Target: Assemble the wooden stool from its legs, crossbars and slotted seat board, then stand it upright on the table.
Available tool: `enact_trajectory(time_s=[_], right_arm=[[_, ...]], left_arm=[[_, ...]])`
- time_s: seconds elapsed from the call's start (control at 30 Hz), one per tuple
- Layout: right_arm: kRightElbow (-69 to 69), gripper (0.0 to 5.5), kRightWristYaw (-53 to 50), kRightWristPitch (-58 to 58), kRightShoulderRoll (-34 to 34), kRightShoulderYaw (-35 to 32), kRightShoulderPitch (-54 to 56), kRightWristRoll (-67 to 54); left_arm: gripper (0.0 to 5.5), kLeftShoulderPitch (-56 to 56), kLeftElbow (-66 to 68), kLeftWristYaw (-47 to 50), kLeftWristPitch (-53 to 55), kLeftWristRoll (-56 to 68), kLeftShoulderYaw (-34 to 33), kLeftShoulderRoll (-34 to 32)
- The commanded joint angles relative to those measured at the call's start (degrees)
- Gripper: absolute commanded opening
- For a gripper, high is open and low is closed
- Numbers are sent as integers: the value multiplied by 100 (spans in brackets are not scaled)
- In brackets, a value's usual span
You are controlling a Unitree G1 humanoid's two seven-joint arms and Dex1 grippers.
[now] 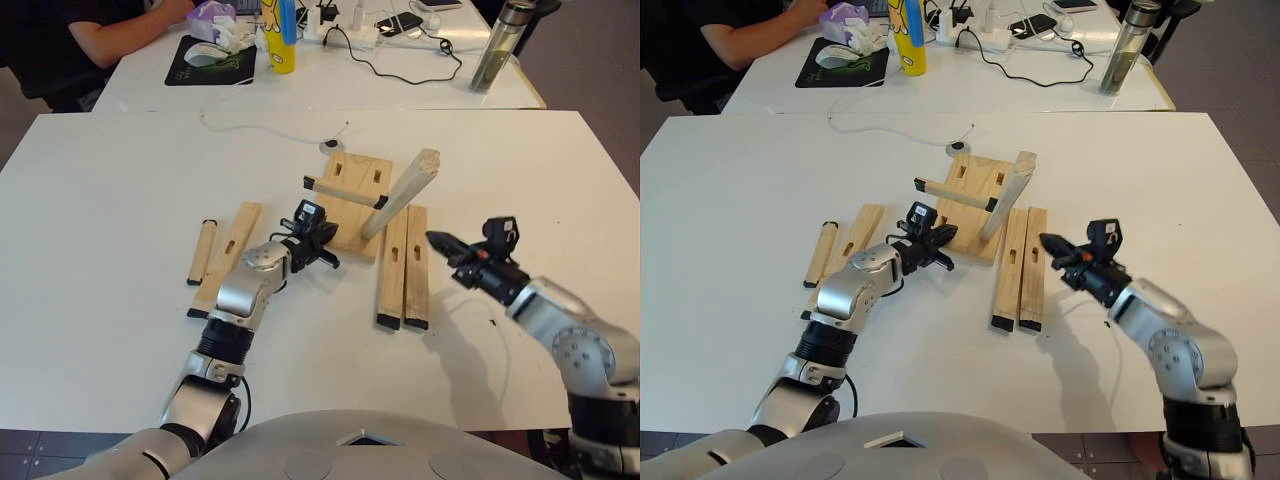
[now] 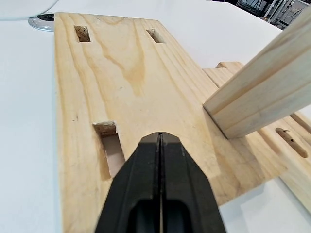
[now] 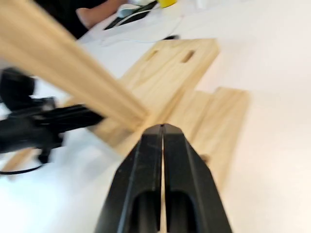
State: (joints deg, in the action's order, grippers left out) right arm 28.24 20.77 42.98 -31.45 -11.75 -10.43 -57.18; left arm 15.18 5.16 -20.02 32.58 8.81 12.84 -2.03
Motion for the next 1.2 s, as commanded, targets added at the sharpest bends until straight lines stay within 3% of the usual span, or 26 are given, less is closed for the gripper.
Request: enact_trajectory(time_s=[0.03,0.13,0.37,0.73,1.0,1.2], right_arm=[[660,75,-217,696,-384,-290,-367,-636],[763,117,-552,1504,-862,-194,-366,-903],[1006,226,-1801,2341,-735,60,-489,-1603],[552,393,-2618,2653,-686,319,53,-1830],[273,393,-3419,2796,-552,553,503,-2434],[-55,393,-4256,3385,-1108,1009,1228,-2994]], left_arm=[[0,-706,-491,464,193,-156,-225,-118],[0,-1076,-1424,704,498,-86,-408,-173],[0,-1476,-2948,696,1690,100,-127,-417],[0,-1291,-3274,801,2372,303,247,-169],[0,-1238,-3231,917,2395,321,258,-13],[0,-1191,-3311,1133,2395,319,178,195]])
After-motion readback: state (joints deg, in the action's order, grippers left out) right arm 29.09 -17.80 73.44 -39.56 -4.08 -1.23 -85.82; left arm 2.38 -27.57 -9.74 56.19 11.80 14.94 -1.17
